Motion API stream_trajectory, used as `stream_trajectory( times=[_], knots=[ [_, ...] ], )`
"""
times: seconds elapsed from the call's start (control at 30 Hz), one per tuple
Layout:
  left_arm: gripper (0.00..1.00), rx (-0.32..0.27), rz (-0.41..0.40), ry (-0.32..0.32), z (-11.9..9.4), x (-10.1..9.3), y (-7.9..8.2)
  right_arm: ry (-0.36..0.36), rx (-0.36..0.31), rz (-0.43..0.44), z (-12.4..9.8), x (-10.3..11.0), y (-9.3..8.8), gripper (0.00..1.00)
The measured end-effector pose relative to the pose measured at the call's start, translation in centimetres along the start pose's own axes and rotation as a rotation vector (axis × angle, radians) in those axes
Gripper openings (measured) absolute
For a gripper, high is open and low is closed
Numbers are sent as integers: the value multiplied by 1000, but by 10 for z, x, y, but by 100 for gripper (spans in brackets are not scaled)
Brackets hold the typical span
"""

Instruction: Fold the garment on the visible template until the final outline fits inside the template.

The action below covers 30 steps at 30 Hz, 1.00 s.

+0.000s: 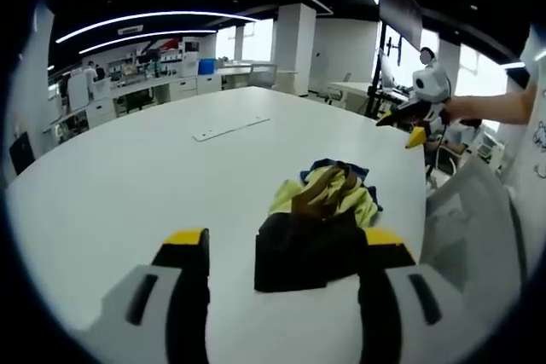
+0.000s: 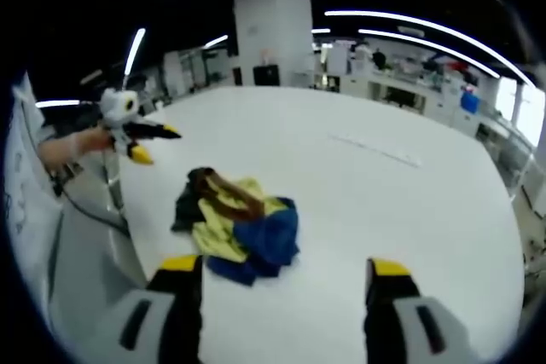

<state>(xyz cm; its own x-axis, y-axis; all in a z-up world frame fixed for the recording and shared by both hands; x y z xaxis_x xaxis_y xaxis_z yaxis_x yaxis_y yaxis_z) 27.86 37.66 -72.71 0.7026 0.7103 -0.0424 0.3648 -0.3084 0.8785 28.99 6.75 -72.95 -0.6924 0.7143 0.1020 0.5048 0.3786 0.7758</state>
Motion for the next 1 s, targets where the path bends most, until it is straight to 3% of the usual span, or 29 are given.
stream_trajectory(
  times=[0.17,0.37,0.47,0.57,1.0],
  knots=[
    [58,5,8,-2,3,-1,-2,3,4,-22,4,0,1,65],
    [47,14,43,-3,10,-1,-9,63,29,-19,27,8,-6,51],
    [37,23,30,-22,14,-3,-9,83,68,-24,42,11,-15,47],
    [35,42,51,-24,19,-2,-16,103,83,-36,53,19,-19,44],
    [16,85,113,-52,43,5,-30,124,100,-45,67,20,-18,30]
  ],
)
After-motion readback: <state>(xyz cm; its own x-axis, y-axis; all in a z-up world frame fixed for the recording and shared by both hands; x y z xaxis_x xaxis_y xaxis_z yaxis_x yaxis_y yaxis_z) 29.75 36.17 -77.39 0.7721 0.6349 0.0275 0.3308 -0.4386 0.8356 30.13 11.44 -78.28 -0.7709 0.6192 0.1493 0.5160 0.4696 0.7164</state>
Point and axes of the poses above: the point that each gripper's makers call its tool centre point, and the gripper's own axes: z roughly forward along the fingers, x roughly to its left, y roughly out of its top, the point moved 1 cm from there along -z, roughly backward along the fingers, and after that the axes turned 2 degrees about z, right-handed, at the moved point
